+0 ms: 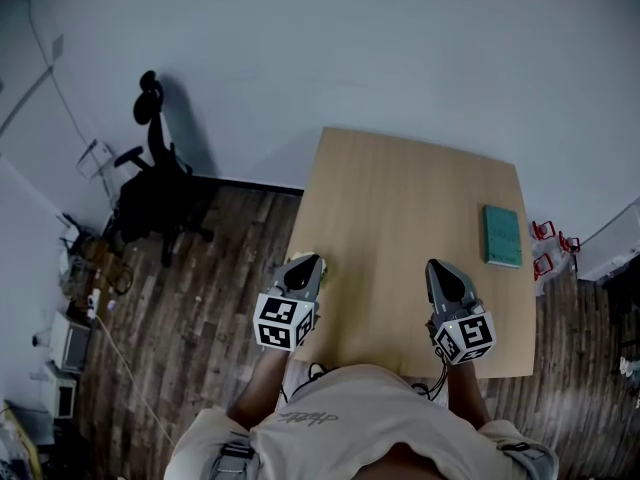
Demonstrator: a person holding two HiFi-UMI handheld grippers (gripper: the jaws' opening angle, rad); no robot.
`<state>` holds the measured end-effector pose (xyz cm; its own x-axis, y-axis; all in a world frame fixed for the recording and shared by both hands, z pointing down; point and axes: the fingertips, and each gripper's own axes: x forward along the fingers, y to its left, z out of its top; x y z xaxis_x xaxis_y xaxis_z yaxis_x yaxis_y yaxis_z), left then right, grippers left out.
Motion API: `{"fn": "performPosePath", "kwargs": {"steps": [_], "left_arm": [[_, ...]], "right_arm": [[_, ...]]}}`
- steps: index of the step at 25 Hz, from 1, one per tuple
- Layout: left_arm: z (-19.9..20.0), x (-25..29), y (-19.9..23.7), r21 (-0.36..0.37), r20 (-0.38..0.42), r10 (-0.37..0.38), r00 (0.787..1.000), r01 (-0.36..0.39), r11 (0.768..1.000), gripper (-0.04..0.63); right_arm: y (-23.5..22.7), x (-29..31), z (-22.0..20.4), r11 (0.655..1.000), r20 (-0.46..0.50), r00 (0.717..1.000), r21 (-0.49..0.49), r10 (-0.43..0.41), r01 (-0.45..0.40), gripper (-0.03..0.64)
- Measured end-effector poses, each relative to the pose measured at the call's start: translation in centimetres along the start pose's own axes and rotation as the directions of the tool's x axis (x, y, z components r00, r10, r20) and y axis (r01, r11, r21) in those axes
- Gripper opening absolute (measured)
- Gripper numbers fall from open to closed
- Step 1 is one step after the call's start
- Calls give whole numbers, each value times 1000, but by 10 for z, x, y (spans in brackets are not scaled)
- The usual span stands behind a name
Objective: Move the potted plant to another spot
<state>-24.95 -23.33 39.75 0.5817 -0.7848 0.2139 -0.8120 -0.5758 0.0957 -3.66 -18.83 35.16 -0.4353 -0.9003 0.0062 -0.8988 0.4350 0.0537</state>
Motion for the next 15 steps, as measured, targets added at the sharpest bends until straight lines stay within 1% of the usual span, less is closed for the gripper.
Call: {"fn": "performPosePath", "kwargs": {"steps": [2,8,10,12,15], "left_arm": [[0,0,-2,-12,4,-8,1000,8,1000,14],[4,-4,0,-6,13,3,1000,-3,1000,14],[3,-4,-2,-32,17,-7,1000,7,999,14],[0,-1,-2,-74,23,-23,999,24,997,14],[-5,3,2,-111,20,-22,1000,24,994,14]], "right_arm": [[-2,-1,0,1000,3,1000,1,-3,3,2],[-2,-1,-6,1000,-8,1000,9,-8,8,2],[0,0,-7,1000,-10,1000,8,-2,2,2],[2,1,-7,1000,-10,1000,0,5,-5,2],[3,6,-3,1000,-4,1000,-18,20,-20,2]]}}
